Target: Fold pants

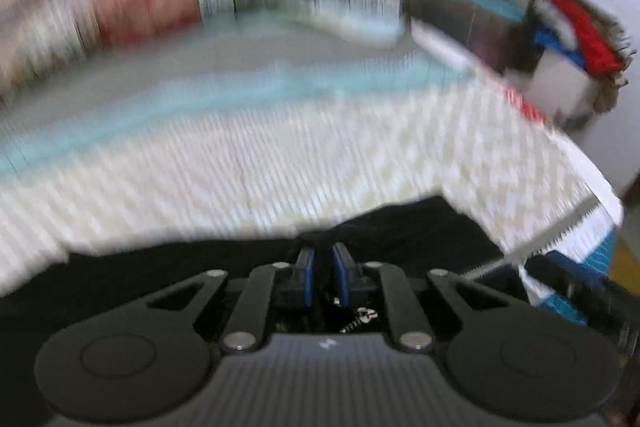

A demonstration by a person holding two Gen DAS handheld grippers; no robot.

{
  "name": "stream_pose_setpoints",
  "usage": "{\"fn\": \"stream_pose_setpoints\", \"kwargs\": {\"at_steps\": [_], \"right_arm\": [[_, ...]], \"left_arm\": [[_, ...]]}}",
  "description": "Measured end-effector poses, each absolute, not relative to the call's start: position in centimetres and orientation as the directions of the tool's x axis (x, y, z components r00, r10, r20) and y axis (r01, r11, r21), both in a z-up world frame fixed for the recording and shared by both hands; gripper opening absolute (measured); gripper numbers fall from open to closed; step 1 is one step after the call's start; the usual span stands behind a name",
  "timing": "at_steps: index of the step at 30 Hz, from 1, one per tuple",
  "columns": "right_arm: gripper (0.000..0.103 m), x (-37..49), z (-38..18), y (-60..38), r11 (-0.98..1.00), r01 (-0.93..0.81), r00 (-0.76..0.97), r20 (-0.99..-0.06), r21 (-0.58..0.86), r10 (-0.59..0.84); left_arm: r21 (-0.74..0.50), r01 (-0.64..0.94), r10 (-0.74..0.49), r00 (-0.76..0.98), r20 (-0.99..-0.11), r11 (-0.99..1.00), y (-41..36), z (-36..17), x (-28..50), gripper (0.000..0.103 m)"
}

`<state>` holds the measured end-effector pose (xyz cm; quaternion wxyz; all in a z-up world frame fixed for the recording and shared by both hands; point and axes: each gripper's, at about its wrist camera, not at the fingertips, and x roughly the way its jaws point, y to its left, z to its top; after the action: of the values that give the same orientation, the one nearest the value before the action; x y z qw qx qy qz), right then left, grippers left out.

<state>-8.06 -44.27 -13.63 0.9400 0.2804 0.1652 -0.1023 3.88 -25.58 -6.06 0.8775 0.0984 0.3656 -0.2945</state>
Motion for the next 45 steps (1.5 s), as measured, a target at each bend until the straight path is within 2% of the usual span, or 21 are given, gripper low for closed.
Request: {"fn": "stream_pose_setpoints", "kwargs": {"at_steps": [2,4,6,7,9,10,13,14,17,20,23,29,32,35,38,41,43,45], "right_arm": [[0.040,-7.2,-13.9,-44.3,0.796,0.281,0.934,-0.342,0.535,-0.100],[0.035,-5.9,-14.7,-44.0,0.802,0.261,0.935,-0.347,0.537,-0.072],[0.033,-3.1,-16.8,-42.0,0.874,0.306,0.868,-0.487,0.379,-0.093],[0.034,-2.8,-17.6,-40.6,0.905,0.312,0.848,-0.514,0.288,-0.129],[0.034,-2.9,-18.0,-38.1,0.946,0.299,0.855,-0.474,0.125,-0.208],[0.034,-2.8,-17.8,-37.8,0.946,0.304,0.850,-0.479,0.110,-0.218],[0.035,-2.6,-17.7,-38.8,0.936,0.304,0.854,-0.486,0.175,-0.187],[0.035,-2.7,-17.5,-39.2,0.934,0.299,0.855,-0.490,0.196,-0.171],[0.041,-3.8,-16.2,-39.7,0.914,0.321,0.851,-0.498,0.248,-0.164],[0.043,-6.2,-14.9,-39.5,0.894,0.318,0.883,-0.441,0.315,-0.159],[0.043,-7.0,-13.7,-37.3,0.916,0.269,0.907,-0.398,0.298,-0.137],[0.042,-6.1,-12.8,-31.2,0.949,0.087,0.922,-0.385,0.304,0.039],[0.042,-5.1,-13.5,-28.6,0.955,0.042,0.905,-0.417,0.293,0.088],[0.044,-3.2,-16.0,-28.3,0.938,0.109,0.844,-0.529,0.329,0.088],[0.044,-3.8,-14.4,-28.7,0.921,0.131,0.858,-0.507,0.366,0.079],[0.044,-4.8,-12.2,-27.9,0.917,0.108,0.895,-0.440,0.384,0.079],[0.044,-4.9,-10.9,-26.3,0.920,0.062,0.909,-0.403,0.387,0.108],[0.042,-4.1,-10.4,-24.8,0.918,0.010,0.902,-0.399,0.397,0.163]], "left_arm": [[0.024,0.555,-0.398,0.626,-0.671,0.832,-25.3,-6.2,2.8,0.011],[0.042,0.533,-0.349,0.609,-0.712,0.845,-25.3,-7.8,3.3,0.011],[0.041,0.509,-0.287,0.548,-0.786,0.860,-25.7,-10.6,4.9,0.013],[0.049,0.517,-0.284,0.544,-0.790,0.855,-25.8,-11.4,5.2,0.015],[0.137,0.548,-0.267,0.593,-0.760,0.825,-26.4,-11.7,4.6,0.017],[0.164,0.551,-0.254,0.602,-0.757,0.818,-26.8,-11.8,4.4,0.017],[0.169,0.555,-0.251,0.600,-0.760,0.815,-26.8,-11.5,4.4,0.018],[0.151,0.554,-0.258,0.591,-0.764,0.819,-26.6,-11.3,4.5,0.022],[0.037,0.548,-0.319,0.539,-0.779,0.836,-24.3,-9.8,5.0,0.055],[-0.033,0.509,-0.348,0.538,-0.768,0.860,-21.0,-8.4,5.0,0.056],[-0.092,0.458,-0.343,0.502,-0.794,0.884,-17.5,-8.3,5.5,0.056],[-0.152,0.353,-0.314,0.465,-0.828,0.923,-10.7,-8.8,5.1,0.057],[-0.118,0.312,-0.261,0.471,-0.843,0.943,-7.6,-9.9,4.8,0.058],[-0.118,0.224,-0.208,0.435,-0.876,0.967,-4.3,-11.5,5.3,0.057],[-0.177,0.202,-0.254,0.464,-0.849,0.963,-1.4,-10.3,4.5,0.058],[-0.221,0.213,-0.303,0.540,-0.785,0.952,2.1,-7.8,2.9,0.065],[-0.209,0.183,-0.278,0.604,-0.747,0.961,4.3,-6.6,2.0,0.077],[-0.206,0.113,-0.228,0.666,-0.710,0.972,7.6,-5.5,1.1,0.082]]}}
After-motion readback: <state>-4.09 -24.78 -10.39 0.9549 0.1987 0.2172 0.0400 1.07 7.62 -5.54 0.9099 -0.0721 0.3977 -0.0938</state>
